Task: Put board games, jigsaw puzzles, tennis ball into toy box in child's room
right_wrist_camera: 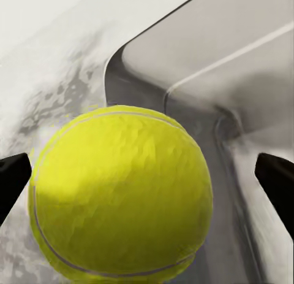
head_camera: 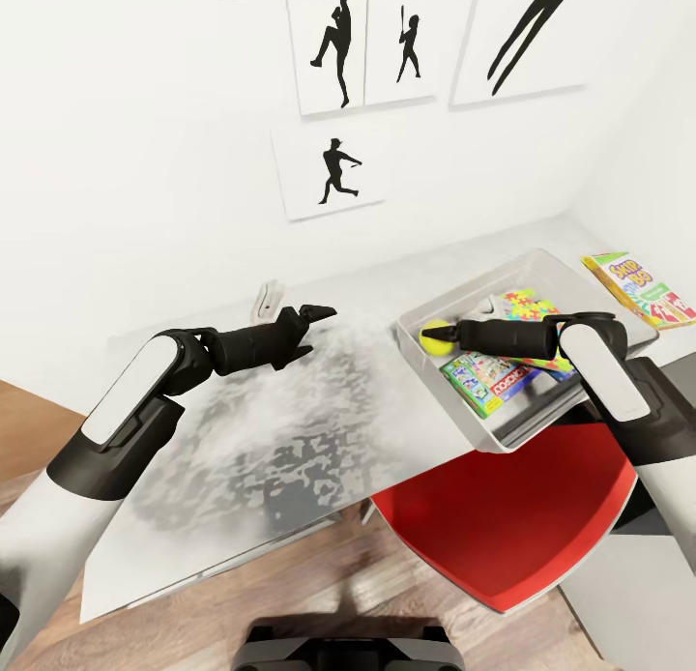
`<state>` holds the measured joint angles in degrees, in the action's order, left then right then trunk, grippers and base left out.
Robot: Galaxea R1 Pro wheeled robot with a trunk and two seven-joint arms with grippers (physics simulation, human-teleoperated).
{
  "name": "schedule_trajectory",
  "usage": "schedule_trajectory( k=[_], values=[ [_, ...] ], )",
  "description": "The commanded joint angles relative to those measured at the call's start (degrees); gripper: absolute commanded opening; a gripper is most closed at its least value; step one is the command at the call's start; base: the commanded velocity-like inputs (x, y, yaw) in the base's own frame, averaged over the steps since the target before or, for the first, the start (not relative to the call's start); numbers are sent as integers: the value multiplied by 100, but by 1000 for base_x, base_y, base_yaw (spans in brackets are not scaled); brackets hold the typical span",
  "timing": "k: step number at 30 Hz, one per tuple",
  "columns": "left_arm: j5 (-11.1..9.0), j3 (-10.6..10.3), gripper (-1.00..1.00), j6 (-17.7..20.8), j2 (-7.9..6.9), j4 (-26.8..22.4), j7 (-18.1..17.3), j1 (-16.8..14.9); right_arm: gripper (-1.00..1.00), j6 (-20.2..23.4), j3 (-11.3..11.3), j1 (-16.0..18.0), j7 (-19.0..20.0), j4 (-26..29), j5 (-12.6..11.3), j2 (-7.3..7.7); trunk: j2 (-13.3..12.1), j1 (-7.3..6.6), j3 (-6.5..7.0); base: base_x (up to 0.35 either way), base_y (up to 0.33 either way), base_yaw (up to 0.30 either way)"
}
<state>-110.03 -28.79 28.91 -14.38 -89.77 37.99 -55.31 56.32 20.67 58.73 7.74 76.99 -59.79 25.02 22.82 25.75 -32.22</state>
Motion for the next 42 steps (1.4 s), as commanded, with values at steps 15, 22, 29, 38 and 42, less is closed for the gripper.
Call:
schedule_trajectory(
  k=[15, 22, 29, 38, 42],
  values=[
    [-45, -4, 100, -8, -3, -5, 42, -6, 100, 10, 7, 7, 52, -113, 63, 3, 10, 3, -8, 0, 0, 0],
    [-45, -4, 100, -8, -3, -5, 42, -6, 100, 10, 7, 7, 52, -120, 59, 3, 10, 3, -8, 0, 0, 0],
    [-45, -4, 100, -8, -3, -5, 42, -6, 100, 10, 0, 7, 52, -110, 56, 7, 10, 3, -8, 0, 0, 0],
    [-45, -4, 100, -8, -3, -5, 36, -6, 100, 10, -49, 7, 61, 172, 53, 30, 10, 3, -8, 0, 0, 0],
    [-45, -4, 100, -8, -1, -7, 18, -6, 100, 13, -288, 7, 67, 479, 52, 65, 10, 3, -8, 0, 0, 0]
  ],
)
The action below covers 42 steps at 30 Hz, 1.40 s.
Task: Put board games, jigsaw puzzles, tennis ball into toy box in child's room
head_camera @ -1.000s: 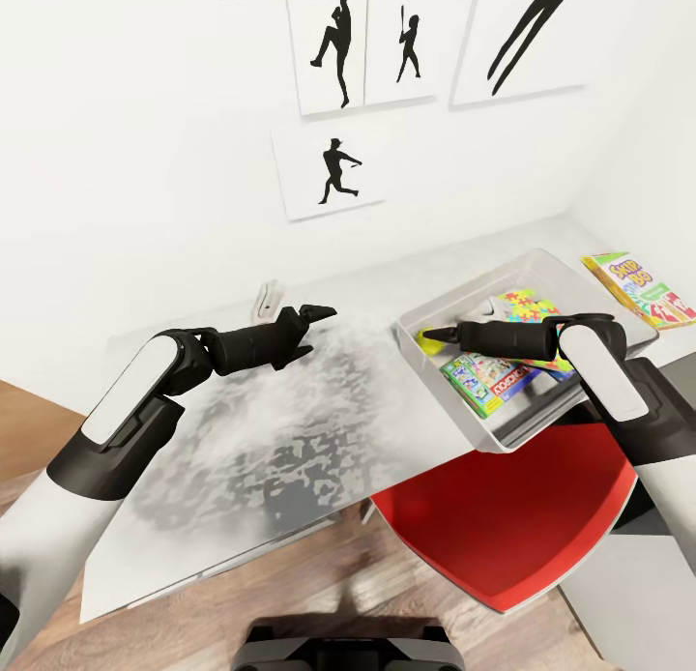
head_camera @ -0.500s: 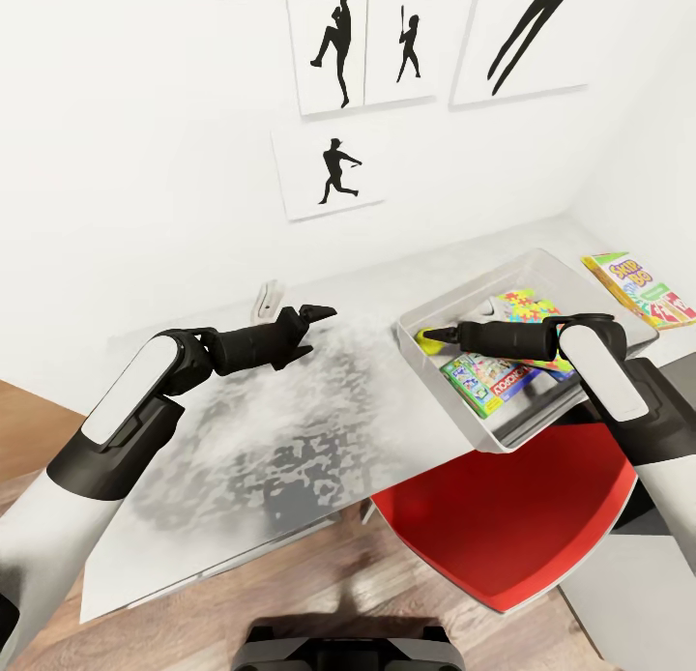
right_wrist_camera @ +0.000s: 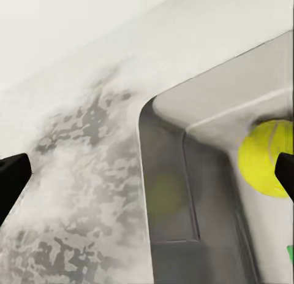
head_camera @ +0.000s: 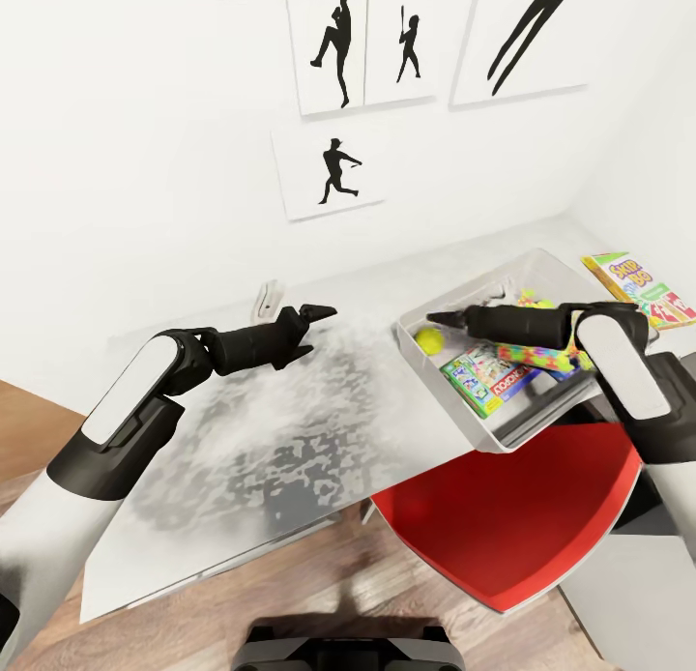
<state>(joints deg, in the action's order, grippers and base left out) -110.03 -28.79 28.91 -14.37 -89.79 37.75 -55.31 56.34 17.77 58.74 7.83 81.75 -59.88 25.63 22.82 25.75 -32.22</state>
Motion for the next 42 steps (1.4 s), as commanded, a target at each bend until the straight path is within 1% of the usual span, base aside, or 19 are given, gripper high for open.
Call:
schedule_trajectory(
  k=[1, 2, 3, 4, 8, 9, 10, 11, 12, 13, 15, 16, 17, 18, 20, 26, 34, 42],
  values=[
    [-45, -4, 100, -8, 0, -7, 29, -7, 100, 14, -162, 6, 64, 70, 59, 25, 10, 4, -9, 0, 0, 0],
    [-45, -4, 100, -8, 0, -7, 29, -7, 100, 14, -162, 6, 64, 70, 59, 25, 10, 4, -9, 0, 0, 0],
    [-45, -4, 100, -8, 10, -11, 8, -7, 100, 16, -377, 6, 74, 126, 56, 49, 10, 4, -9, 0, 0, 0],
    [-45, -4, 100, -8, 10, -11, 8, -7, 100, 16, -377, 6, 74, 126, 56, 49, 10, 4, -9, 0, 0, 0],
    [-45, -4, 100, -7, 66, -22, -125, -7, 100, 34, -1430, 6, 217, 258, 46, 152, 10, 4, -9, 0, 0, 0],
    [-45, -4, 100, -7, 66, -22, -125, -7, 100, 34, -1430, 6, 217, 258, 46, 152, 10, 4, -9, 0, 0, 0],
    [-45, -4, 100, -5, 75, -25, -154, -7, 100, 40, -1631, 4, 300, 277, 47, 181, 10, 4, -9, 0, 0, 0],
    [-45, -4, 100, -5, 75, -25, -154, -7, 100, 40, -1631, 4, 300, 277, 47, 181, 10, 4, -9, 0, 0, 0],
    [-45, -4, 100, -3, 87, -30, -198, -7, 100, 47, -1924, -8, 499, 303, 52, 229, 10, 4, -9, 0, 0, 0],
    [-45, -4, 100, -3, 87, -30, -198, -7, 100, 47, -1924, -8, 499, 303, 52, 229, 10, 4, -9, 0, 0, 0],
    [-45, -4, 100, -2, 95, -33, -226, -7, 100, 52, -2115, -55, 702, 320, 59, 283, 10, 4, -9, 0, 0, 0],
    [-45, -4, 100, -2, 95, -33, -226, -7, 100, 52, -2115, -55, 702, 320, 59, 283, 10, 4, -9, 0, 0, 0],
    [-45, -4, 100, -1, 98, -34, -236, -7, 100, 54, -2183, -85, 790, 326, 62, 313, 10, 4, -9, 0, 0, 0],
    [-45, -4, 100, -1, 98, -34, -236, -7, 100, 54, -2183, -85, 790, 326, 62, 313, 10, 4, -9, 0, 0, 0],
    [-45, -4, 100, -1, 104, -36, -253, -7, 100, 56, -2282, -137, 923, 338, 66, 371, 10, 4, -9, 0, 0, 0],
    [-45, -4, 100, 0, 112, -37, -277, -7, 100, 59, -2384, -196, 1062, 350, 70, 437, 10, 4, -9, 0, 0, 0],
    [-45, -4, 100, 0, 112, -41, -287, -7, 100, 60, -2425, -250, 1120, 355, 76, 466, 10, 4, -9, 0, 0, 0],
    [-45, 17, 100, 6, 115, -56, -314, -11, 100, 61, -2466, -407, 1167, 358, 75, 490, 10, 4, -9, 0, 0, 0]
  ],
)
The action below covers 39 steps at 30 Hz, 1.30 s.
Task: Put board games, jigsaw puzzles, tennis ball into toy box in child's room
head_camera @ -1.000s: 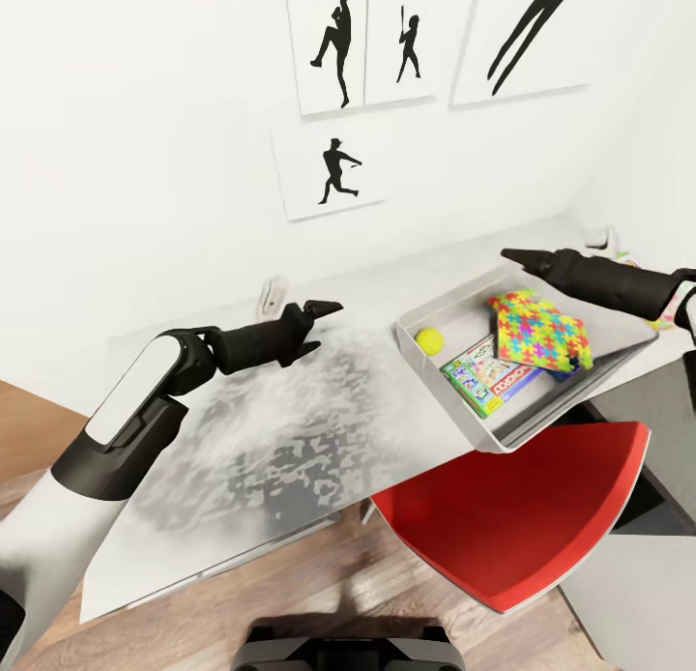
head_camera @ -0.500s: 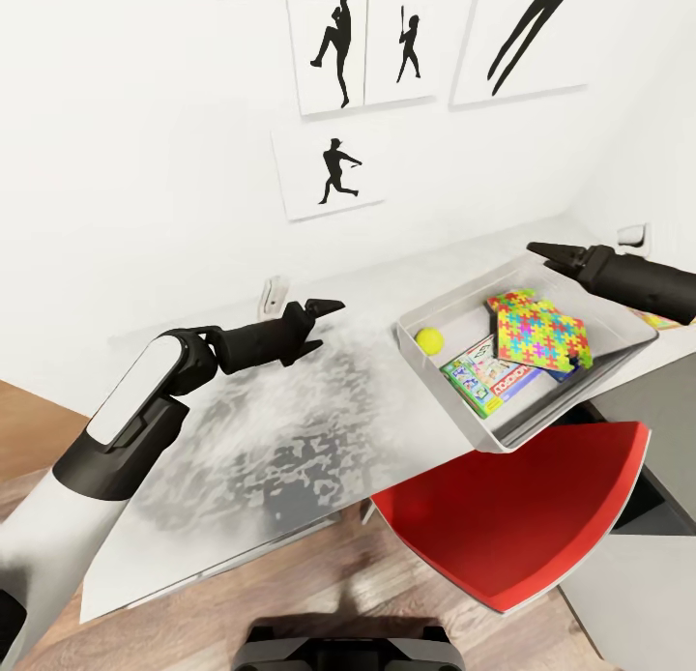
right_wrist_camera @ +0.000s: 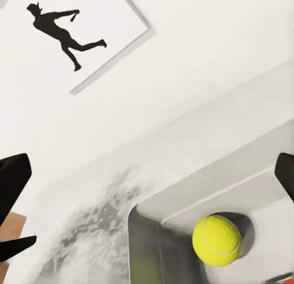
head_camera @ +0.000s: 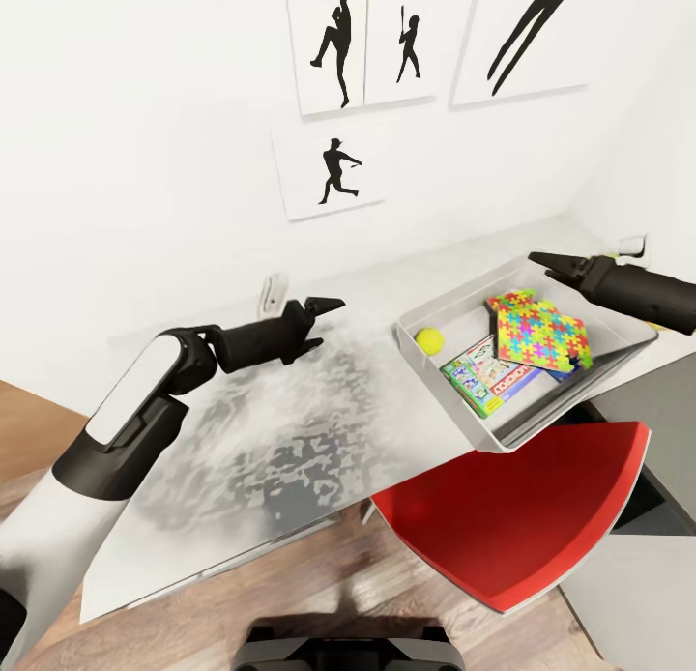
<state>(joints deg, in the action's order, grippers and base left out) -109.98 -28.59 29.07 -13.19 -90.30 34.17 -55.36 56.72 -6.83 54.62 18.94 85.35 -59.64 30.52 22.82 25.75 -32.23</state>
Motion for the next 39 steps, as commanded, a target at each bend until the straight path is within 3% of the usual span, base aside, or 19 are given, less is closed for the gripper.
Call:
schedule_trajectory(
  k=[1, 4, 10, 12, 13, 14, 15, 17, 20, 22, 23, 25, 26, 28, 29, 31, 37, 39],
  values=[
    [-49, 13, 100, -9, 1, -7, 22, -23, 100, 23, -30, -12, 77, -1, 50, 12, 10, 3, -8, 0, 0, 0],
    [-49, 32, 100, -9, 12, -8, -5, -64, 100, 23, -63, -28, 106, -1, 50, 27, 10, 3, -8, 0, 0, 0],
    [-51, 82, 100, -7, 130, -12, -70, -510, 100, 25, -369, -72, 236, -1, 49, 160, 10, 3, -8, 0, 0, 0],
    [-53, 89, 100, -7, 190, -10, -75, -657, 100, 28, -652, -124, 273, -1, 49, 313, 10, 3, -8, 0, 0, 0],
    [-54, 94, 100, -7, 264, -9, -77, -802, 100, 28, -652, -124, 273, -1, 49, 313, 10, 3, -8, 0, 0, 0],
    [-55, 99, 100, -7, 350, -9, -77, -940, 100, 29, -815, -177, 288, -1, 47, 413, 10, 3, -8, 0, 0, 0],
    [-55, 99, 100, -7, 350, -9, -77, -940, 100, 29, -815, -177, 288, -1, 47, 413, 10, 3, -8, 0, 0, 0],
    [-57, 105, 100, -7, 557, -6, -74, -1202, 100, 30, -1180, -339, 311, -1, 40, 642, 10, 3, -8, 0, 0, 0],
    [-57, 107, 100, -7, 671, 0, -69, -1324, 100, 30, -1375, -440, 323, -1, 36, 756, 10, 3, -8, 0, 0, 0],
    [-58, 111, 100, -7, 893, 9, -59, -1524, 100, 31, -1805, -660, 358, -1, 31, 942, 10, 3, -8, 0, 0, 0],
    [-58, 111, 100, -7, 893, 9, -59, -1524, 100, 31, -1805, -660, 358, -1, 31, 942, 10, 3, -8, 0, 0, 0],
    [-55, 114, 100, -7, 1083, 22, -53, -1653, 100, 31, -2264, -883, 410, -1, 28, 1064, 10, 3, -8, 0, 0, 0],
    [-55, 114, 100, -7, 1083, 22, -53, -1653, 100, 31, -2264, -883, 410, -1, 28, 1064, 10, 3, -8, 0, 0, 0],
    [-53, 117, 100, -8, 1216, 31, -49, -1735, 100, 32, -2685, -1106, 463, -1, 26, 1140, 10, 3, -8, 0, 0, 0],
    [-53, 117, 100, -8, 1216, 31, -49, -1735, 100, 32, -2685, -1106, 463, -1, 26, 1140, 10, 3, -7, 0, 0, 0],
    [-52, 117, 100, -8, 1300, 32, -47, -1788, 100, 32, -2999, -1330, 501, -1, 28, 1187, 10, 3, -3, 0, 0, -21],
    [-51, 116, 100, -10, 1376, 27, -44, -1834, 100, 36, -3274, -1690, 533, -5, 35, 1227, 10, 3, 21, 0, 0, -88],
    [-53, 116, 100, -12, 1406, 27, -43, -1851, 100, 35, -3378, -1956, 542, -10, 43, 1240, 10, 3, 31, 0, 0, -151]
  ],
)
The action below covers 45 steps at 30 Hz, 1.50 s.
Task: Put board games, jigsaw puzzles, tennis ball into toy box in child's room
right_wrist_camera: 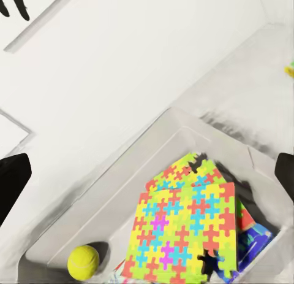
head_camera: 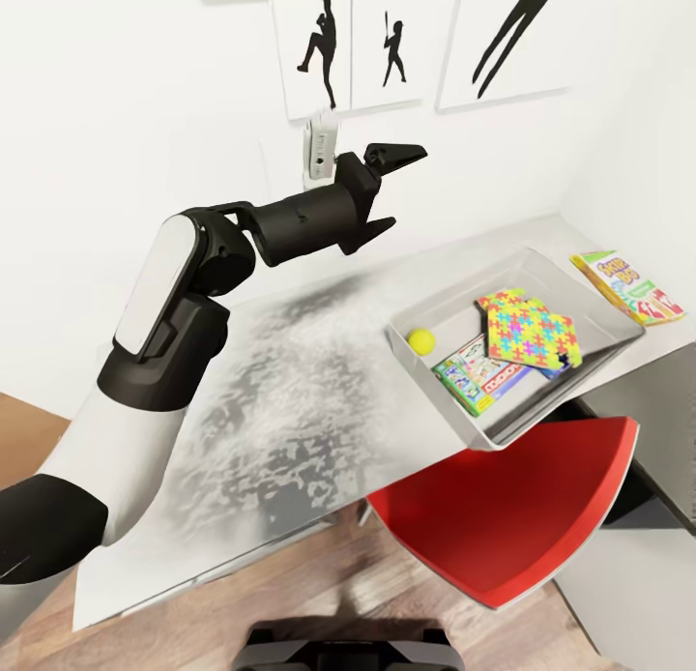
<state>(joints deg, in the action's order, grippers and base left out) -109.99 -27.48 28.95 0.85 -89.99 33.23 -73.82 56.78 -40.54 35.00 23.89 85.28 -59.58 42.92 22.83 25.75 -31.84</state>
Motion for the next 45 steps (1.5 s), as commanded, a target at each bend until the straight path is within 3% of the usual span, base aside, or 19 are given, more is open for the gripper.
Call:
schedule_trajectory(
  k=[1, 7, 16, 36, 45],
  values=[
    [-51, 5, 100, 0, 2, -4, 51, -5, 100, 29, -6, 6, 47, -3, 38, 0, 9, 4, -3, 0, 0, -160],
    [-52, 7, 100, -2, 37, -2, 55, -27, 100, 25, -130, -748, 58, -8, 53, 10, 9, 4, 31, 0, 0, -193],
    [-50, 12, 100, -3, 51, -3, 83, -51, 100, 19, -182, -1254, 58, -11, 106, 22, 9, 4, 79, 0, 0, -227],
    [-48, -10, 100, 6, 77, -26, 96, -61, 100, 10, -207, -1474, 64, -13, 629, 10, 9, 4, 178, 0, 0, -249],
    [-49, -67, 100, 0, 154, -23, 96, -62, 100, 9, -213, -1688, 111, -18, 702, -57, 9, 4, 228, 0, 0, -240]
  ],
)
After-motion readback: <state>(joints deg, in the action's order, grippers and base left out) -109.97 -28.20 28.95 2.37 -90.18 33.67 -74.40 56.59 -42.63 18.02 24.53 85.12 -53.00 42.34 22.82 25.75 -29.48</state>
